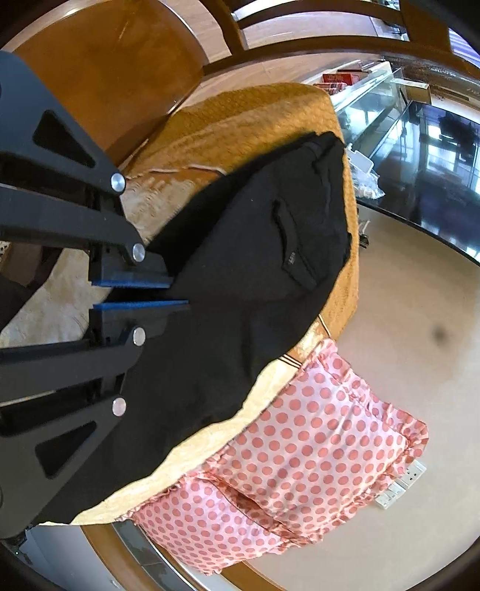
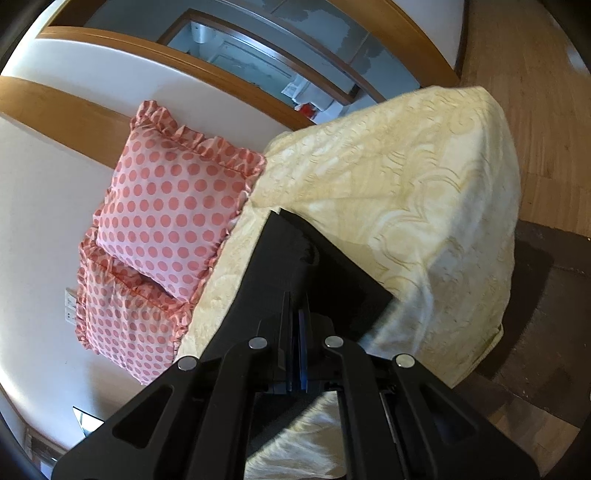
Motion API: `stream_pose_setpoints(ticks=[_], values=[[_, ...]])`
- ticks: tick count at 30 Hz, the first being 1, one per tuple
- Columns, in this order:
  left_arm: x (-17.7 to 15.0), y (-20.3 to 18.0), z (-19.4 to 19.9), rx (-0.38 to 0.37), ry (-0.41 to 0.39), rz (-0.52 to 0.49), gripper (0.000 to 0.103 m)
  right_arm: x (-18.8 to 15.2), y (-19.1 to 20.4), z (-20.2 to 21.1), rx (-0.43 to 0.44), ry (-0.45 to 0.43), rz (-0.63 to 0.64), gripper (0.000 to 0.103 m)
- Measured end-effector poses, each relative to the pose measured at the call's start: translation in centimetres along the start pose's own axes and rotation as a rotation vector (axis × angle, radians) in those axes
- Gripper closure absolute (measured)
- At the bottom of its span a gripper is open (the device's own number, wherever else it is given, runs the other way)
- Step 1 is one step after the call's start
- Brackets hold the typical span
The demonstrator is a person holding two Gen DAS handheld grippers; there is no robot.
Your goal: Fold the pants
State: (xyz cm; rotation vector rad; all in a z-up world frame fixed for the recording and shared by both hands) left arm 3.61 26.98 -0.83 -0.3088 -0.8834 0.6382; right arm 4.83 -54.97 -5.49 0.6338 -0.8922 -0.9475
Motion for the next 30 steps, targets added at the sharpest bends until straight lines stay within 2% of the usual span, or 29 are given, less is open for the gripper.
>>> stream_pose_setpoints(ticks=[6, 17, 20, 22, 23, 24, 26, 28, 30], values=[[-1.3, 1.2, -0.8, 0.015, 0.016, 0.025, 0.098, -0.7, -1.6, -0.5, -0.032, 0.026, -0.022, 0.1], [-0.4, 0.4, -0.9, 0.007, 0.01, -0.008, 0.098, -1.0, -1.8, 0.6, -0.066, 0.015, 0.002, 0.1], [-0.7, 0.7, -1.3, 0.012, 0.023, -0.01, 0.097, -1.1, -1.3, 0.5, -0.106, 0.018, 0.061, 0.099], [-1.1, 0.8, -1.4, 0.031, 0.028, -0.029, 0.092, -0.9, -1.3, 1.2, -0.14, 0.002, 0.062, 0.089], [-1.2, 0.8, -1.3, 0.037, 0.023, -0.035, 0.09, -0.5, -1.4, 1.6, -0.153, -0.014, 0.063, 0.077], [-1.2, 1.0, -1.1, 0.036, 0.014, -0.035, 0.088, -0.2, -1.3, 2.1, -0.147, -0.034, 0.067, 0.059], [-1.0, 1.4, -0.5, 0.051, -0.013, -0.026, 0.077, 0.7, -1.4, 3.3, -0.175, -0.099, 0.085, 0.041], [-0.5, 2.0, 0.4, 0.092, -0.062, -0.026, 0.065, 1.2, -1.4, 3.5, -0.184, -0.122, 0.104, 0.041], [0.2, 2.1, 1.3, 0.116, -0.11, -0.031, 0.06, 1.4, -1.6, 2.8, -0.179, -0.106, 0.099, 0.044]])
Point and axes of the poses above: each gripper's, at about its wrist camera, not at the fingertips, and z roughly against the way its jaws point, y to its left, x to its top, the point moved 8 cm from there along -z, roughly the way its jaws point, and after that the axes turned 3 degrees about -x, right-handed, at the moved point
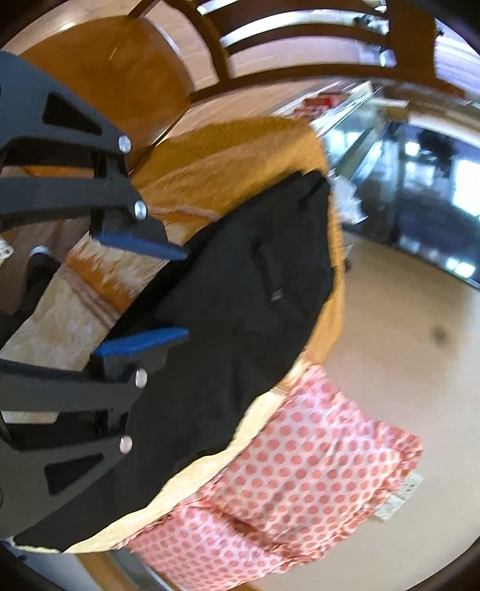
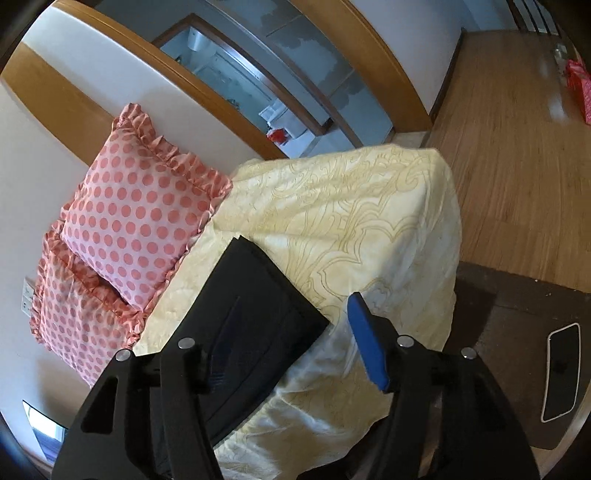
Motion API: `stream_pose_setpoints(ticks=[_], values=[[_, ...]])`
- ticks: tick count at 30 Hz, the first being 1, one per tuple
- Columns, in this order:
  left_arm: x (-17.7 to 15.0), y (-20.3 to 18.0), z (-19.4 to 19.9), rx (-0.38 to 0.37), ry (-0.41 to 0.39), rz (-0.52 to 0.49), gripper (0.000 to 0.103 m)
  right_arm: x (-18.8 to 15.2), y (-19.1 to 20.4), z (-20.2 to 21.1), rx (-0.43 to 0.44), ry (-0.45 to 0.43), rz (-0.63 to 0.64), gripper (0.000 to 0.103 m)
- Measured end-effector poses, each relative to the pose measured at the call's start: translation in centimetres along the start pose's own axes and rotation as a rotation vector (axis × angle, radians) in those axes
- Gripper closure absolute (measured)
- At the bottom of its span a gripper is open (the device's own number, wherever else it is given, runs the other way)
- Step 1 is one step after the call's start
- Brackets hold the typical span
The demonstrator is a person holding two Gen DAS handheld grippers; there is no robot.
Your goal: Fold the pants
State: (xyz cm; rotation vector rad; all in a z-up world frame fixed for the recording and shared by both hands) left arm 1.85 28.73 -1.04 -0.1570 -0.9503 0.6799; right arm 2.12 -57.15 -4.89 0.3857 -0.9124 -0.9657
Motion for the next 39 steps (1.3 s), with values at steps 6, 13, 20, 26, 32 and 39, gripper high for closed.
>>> stream_pose_setpoints(ticks=[6, 13, 20, 26, 32, 39], values=[[1.2, -2.7, 1.8, -0.007, -0.102, -0.098, 0.032, -1.4, 0.9, -0.9, 0.026, 0.032, 0.011, 0.047], [-0.5, -6.0, -0.5, -0.085, -0.044, -0.185, 0.024, -5.3, 3.4, -1.8, 0.197, 0.178, -0.039, 0.062], [-2.3, -6.0, -2.6, -0.082, 0.013, -0.222, 0.016, -3.9, 3.8, -3.8, 0.145, 0.116, -0.044, 0.098], [-2.9, -5.7, -3.2, -0.108, 0.03, -0.208, 0.01, -3.5, 12.4, -2.6, 0.192, 0.021, 0.193, 0.098], [-3.1, -6.0, -3.5, -0.1, 0.029, -0.229, 0.006, -12.1, 31.2, 0.5, 0.546, 0.089, 0.534, 0.098], [-2.8, -5.8, -3.4, -0.123, 0.018, -0.183, 0.005, -38.3, 41.4, -1.5, 0.734, 0.576, 0.993, 0.098]])
Point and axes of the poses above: each gripper's, at about its wrist camera, not at the fingertips, and z roughly against the way its jaws point, y to its left, x to its top, the point moved 8 cm from there along -z, roughly the way its jaws point, and after that the axes turned 3 degrees about -x, right-handed, at the moved point
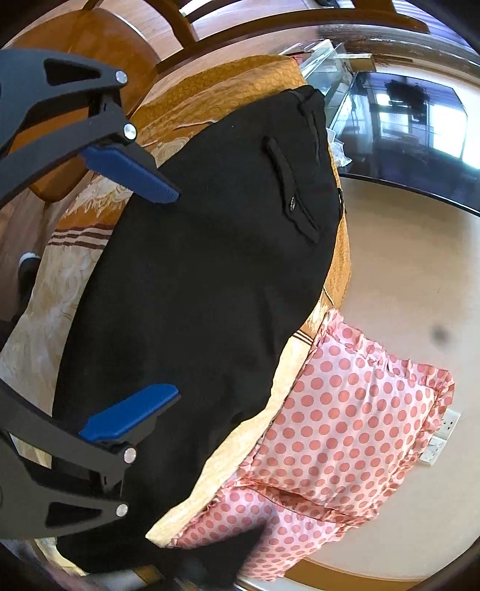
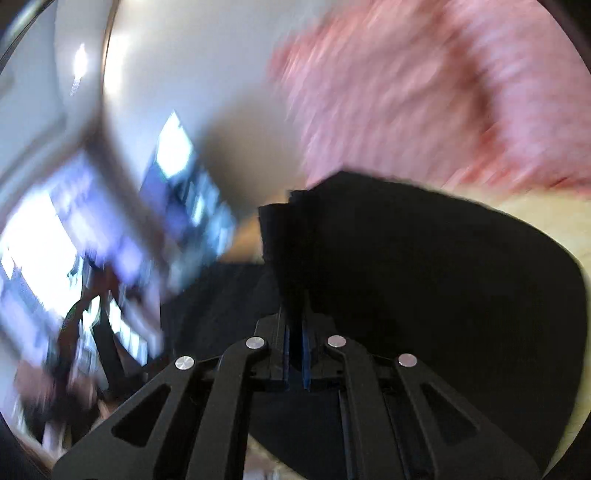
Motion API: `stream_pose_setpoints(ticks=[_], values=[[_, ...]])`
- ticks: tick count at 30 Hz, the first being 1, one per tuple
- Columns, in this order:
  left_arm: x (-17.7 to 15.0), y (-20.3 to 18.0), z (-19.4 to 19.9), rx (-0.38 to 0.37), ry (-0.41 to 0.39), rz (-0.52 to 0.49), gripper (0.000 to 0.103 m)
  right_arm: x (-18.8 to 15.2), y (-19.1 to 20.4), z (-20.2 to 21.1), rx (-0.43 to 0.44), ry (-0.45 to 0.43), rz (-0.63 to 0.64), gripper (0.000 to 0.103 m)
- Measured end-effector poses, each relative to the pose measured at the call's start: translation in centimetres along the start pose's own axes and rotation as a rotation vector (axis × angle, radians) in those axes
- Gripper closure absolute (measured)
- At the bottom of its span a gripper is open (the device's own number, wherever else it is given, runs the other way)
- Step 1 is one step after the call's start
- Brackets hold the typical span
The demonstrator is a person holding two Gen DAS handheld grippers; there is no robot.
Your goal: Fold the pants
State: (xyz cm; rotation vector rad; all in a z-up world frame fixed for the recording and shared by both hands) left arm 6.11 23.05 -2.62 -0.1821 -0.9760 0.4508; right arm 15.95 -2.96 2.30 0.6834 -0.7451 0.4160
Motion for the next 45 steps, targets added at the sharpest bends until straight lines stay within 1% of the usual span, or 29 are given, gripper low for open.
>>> stream_pose_setpoints(ticks=[2, 4, 6, 9, 10, 11, 12, 13, 14, 15, 16, 17, 19, 20, 22, 23, 24, 25, 26, 27, 28, 30, 31, 34, 36, 38, 40, 41, 45], values=[[0.0, 0.0, 0.1, -0.008, 0.0, 0.001, 0.005, -2.6, 0.7, -3.7, -0.005, 0.102, 0.013, 0.098], [0.0, 0.1, 0.1, -0.018, 0.002, -0.002, 0.004, -3.7, 0.7, -5.1, 0.006, 0.128, -0.023, 0.098], [0.0, 0.1, 0.2, -0.03, 0.003, -0.005, 0.004, -2.8, 0.5, -4.7, -0.007, 0.097, -0.033, 0.098], [0.0, 0.2, 0.3, -0.046, 0.001, 0.004, 0.004, -0.3, 1.3, -3.4, -0.028, -0.006, -0.038, 0.098], [0.0, 0.3, 0.3, -0.05, -0.003, 0.006, 0.004, -0.1, 2.0, -3.0, -0.035, -0.048, -0.031, 0.098], [0.0, 0.3, 0.4, -0.053, -0.007, 0.009, 0.004, 0.0, 2.6, -3.2, -0.041, -0.053, -0.011, 0.098], [0.0, 0.4, 0.7, -0.06, -0.013, 0.016, 0.005, -0.7, 3.5, -3.8, -0.041, -0.033, 0.019, 0.098], [0.1, 0.6, 1.2, -0.076, -0.023, 0.033, 0.007, -1.7, 4.2, -4.8, -0.041, 0.01, 0.057, 0.098], [0.3, 0.8, 1.8, -0.097, -0.039, 0.051, 0.007, -2.7, 4.6, -5.5, -0.04, 0.042, 0.076, 0.098], [0.6, 1.1, 2.3, -0.108, -0.057, 0.066, 0.007, -3.4, 4.9, -6.0, -0.037, 0.056, 0.08, 0.098], [1.0, 1.9, 3.2, -0.103, -0.088, 0.091, 0.007, -3.8, 4.9, -6.5, -0.034, 0.073, 0.078, 0.098], [1.3, 2.8, 3.9, -0.088, -0.112, 0.115, 0.007, -4.0, 4.9, -6.6, -0.036, 0.072, 0.075, 0.098], [1.9, 4.7, 4.6, -0.059, -0.134, 0.16, 0.007, -3.8, 5.1, -6.4, -0.047, 0.052, 0.096, 0.098], [2.0, 5.8, 4.7, -0.04, -0.132, 0.185, 0.007, -3.8, 5.3, -6.3, -0.056, 0.051, 0.117, 0.097], [2.2, 7.8, 4.4, -0.024, -0.11, 0.245, 0.007, -4.3, 5.6, -7.5, -0.083, 0.091, 0.175, 0.094], [2.3, 8.4, 4.2, -0.036, -0.101, 0.272, 0.007, -4.7, 5.5, -7.8, -0.093, 0.106, 0.192, 0.089], [2.4, 9.1, 4.0, -0.052, -0.091, 0.303, 0.007, -5.1, 5.7, -7.7, -0.079, 0.114, 0.194, 0.077], [2.6, 9.8, 3.6, -0.064, -0.074, 0.333, 0.007, -5.4, 6.2, -7.8, -0.048, 0.113, 0.196, 0.069], [2.9, 10.3, 3.2, -0.072, -0.056, 0.356, 0.007, -5.7, 6.7, -7.7, -0.02, 0.115, 0.203, 0.05], [3.1, 10.6, 3.0, -0.074, -0.05, 0.371, 0.009, -6.0, 7.2, -7.6, 0.006, 0.12, 0.216, 0.036], [3.6, 11.0, 2.6, -0.08, -0.048, 0.389, 0.009, -6.4, 7.7, -7.4, 0.016, 0.12, 0.237, 0.033], [4.3, 11.8, 1.9, -0.077, -0.034, 0.416, 0.009, -6.8, 8.1, -7.2, -0.006, 0.111, 0.273, 0.033], [4.7, 11.9, 1.6, -0.081, -0.027, 0.425, 0.01, -6.8, 8.2, -7.1, -0.001, 0.109, 0.267, 0.033], [5.9, 12.6, 1.0, -0.099, -0.025, 0.455, 0.011, -6.4, 7.6, -6.8, 0.047, 0.109, 0.198, 0.033], [6.7, 12.9, 0.5, -0.095, -0.022, 0.464, 0.011, -6.4, 7.5, -6.8, 0.064, 0.112, 0.174, 0.033], [7.2, 13.3, -0.4, -0.108, 0.009, 0.489, 0.011, -6.5, 7.6, -6.7, 0.065, 0.113, 0.175, 0.032], [7.0, 13.6, -1.3, -0.123, 0.038, 0.524, 0.012, -6.5, 7.8, -6.7, 0.072, 0.112, 0.179, 0.029], [7.0, 13.6, -1.5, -0.128, 0.04, 0.529, 0.012, -6.6, 7.8, -6.7, 0.075, 0.112, 0.179, 0.027], [7.0, 13.1, -1.9, -0.098, 0.061, 0.499, 0.012, -6.6, 8.0, -6.6, 0.079, 0.112, 0.183, 0.027]])
Point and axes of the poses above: each gripper's, at about its wrist camera, not at the fingertips, and z roughly against the way its jaws point, y to its left, x to its top, the point moved 8 cm from there along -z, roughly the way its jaws point, and after that the axes turned 3 degrees about -x, right-handed, at the moved point
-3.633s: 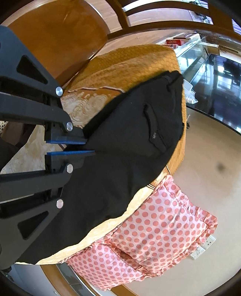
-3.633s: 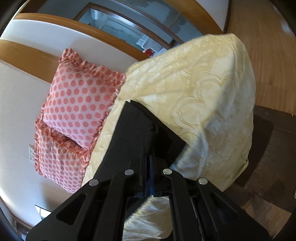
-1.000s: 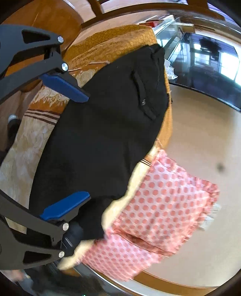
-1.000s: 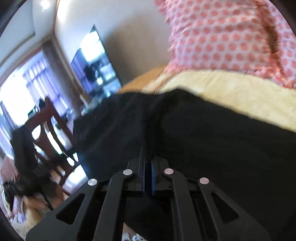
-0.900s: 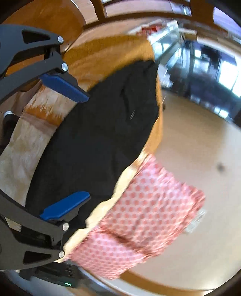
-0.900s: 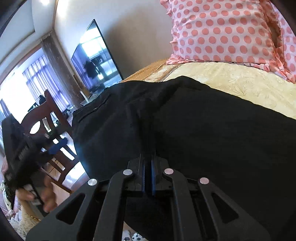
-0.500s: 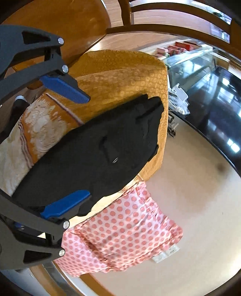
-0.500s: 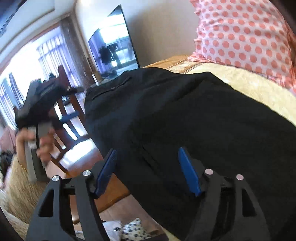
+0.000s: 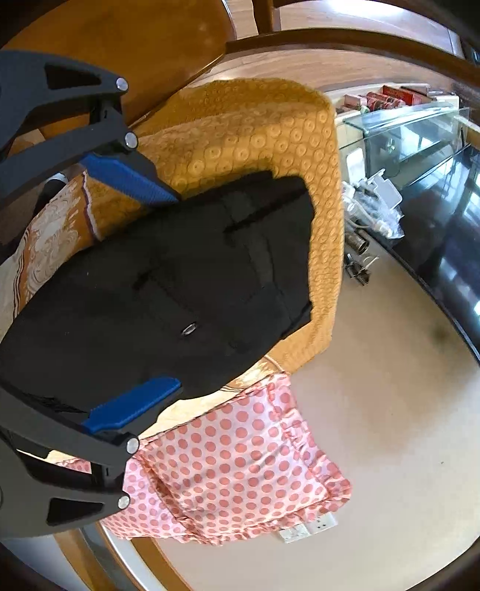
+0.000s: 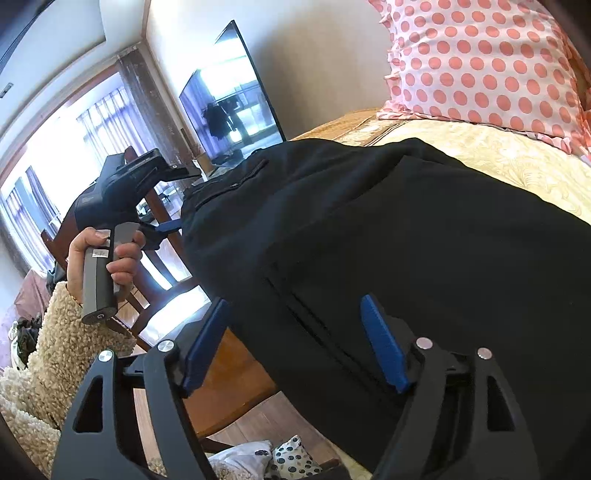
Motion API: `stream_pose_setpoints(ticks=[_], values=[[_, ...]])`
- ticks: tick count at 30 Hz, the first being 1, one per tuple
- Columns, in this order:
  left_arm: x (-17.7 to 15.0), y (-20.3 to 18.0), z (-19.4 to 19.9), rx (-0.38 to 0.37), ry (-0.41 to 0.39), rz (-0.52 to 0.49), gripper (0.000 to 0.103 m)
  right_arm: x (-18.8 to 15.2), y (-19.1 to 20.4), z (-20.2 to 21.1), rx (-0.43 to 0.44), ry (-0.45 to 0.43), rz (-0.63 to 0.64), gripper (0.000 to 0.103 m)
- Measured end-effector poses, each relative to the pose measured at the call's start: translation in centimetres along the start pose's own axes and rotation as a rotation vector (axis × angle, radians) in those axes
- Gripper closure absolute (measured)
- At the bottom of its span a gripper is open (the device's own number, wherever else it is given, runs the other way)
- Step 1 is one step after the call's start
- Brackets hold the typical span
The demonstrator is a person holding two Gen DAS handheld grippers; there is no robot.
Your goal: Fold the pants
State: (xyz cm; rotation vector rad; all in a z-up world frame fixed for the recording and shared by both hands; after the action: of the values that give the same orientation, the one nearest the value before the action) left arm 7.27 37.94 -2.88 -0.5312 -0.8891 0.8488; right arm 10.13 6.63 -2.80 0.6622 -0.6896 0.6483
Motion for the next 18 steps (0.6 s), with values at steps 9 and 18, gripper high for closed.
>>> stream_pose_setpoints(ticks=[9, 18], values=[[-0.5, -0.4, -1.5, -0.096, 0.077, 0.099, 0.03, 0.0, -0.1, 0.3, 0.018, -0.011, -0.017, 0.026], [-0.4, -1.5, -1.0, 0.11, -0.042, -0.061, 0.082, -0.5, -1.7, 5.5, 0.087, -0.097, -0.076, 0.021]])
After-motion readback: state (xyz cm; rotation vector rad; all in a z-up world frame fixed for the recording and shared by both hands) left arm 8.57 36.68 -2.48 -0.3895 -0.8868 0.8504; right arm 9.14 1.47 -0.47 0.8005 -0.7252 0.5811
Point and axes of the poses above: each gripper's, at about its wrist camera, not at the fingertips, and z roughly against the way its jaws point, y to its left, x to its top, the point moved 8 cm from there along -z, roughly the way its jaws point, and after that the axes turned 3 degrees about -x, right-handed, at the moved point
